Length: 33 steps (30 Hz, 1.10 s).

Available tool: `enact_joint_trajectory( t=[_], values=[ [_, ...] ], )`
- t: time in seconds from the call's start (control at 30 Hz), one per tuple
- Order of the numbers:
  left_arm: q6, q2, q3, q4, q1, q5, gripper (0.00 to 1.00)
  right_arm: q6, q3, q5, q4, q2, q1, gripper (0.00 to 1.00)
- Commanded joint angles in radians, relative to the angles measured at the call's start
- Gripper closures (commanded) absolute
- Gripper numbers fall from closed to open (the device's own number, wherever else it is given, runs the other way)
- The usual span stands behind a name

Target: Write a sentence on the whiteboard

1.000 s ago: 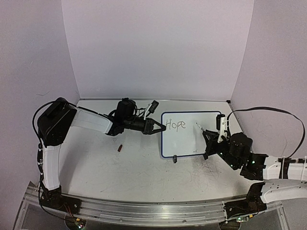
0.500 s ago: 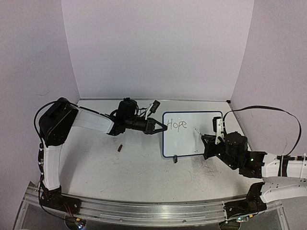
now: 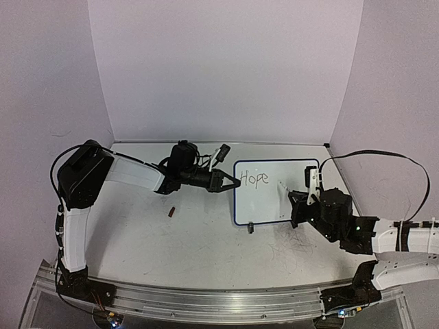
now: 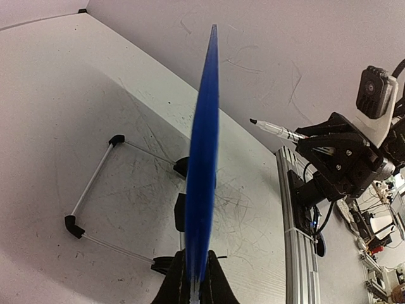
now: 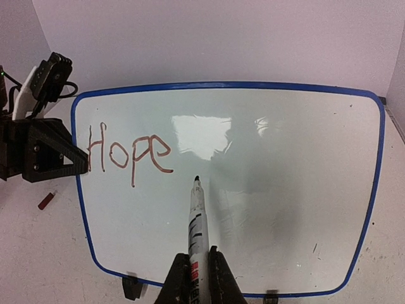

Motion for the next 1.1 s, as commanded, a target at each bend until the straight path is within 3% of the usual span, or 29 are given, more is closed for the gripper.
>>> enact_joint_trajectory(
  t=[0.0, 0.43, 1.07],
  values=[
    [0.001, 0.000, 0.019, 0.025, -0.010, -0.017, 1.00, -0.014, 0.051, 0.029, 0.055, 0.037, -0.007, 1.00],
    [0.018, 0.002, -0.014, 0.025, 0.002, -0.015, 1.00, -0.073, 0.090, -0.100, 0.136, 0.116, -0.089, 1.00],
    [0.024, -0.010, -0.024, 0.025, 0.008, -0.003, 1.00, -0.092, 0.137, -0.098, 0.169, 0.201, -0.109, 1.00]
  ],
)
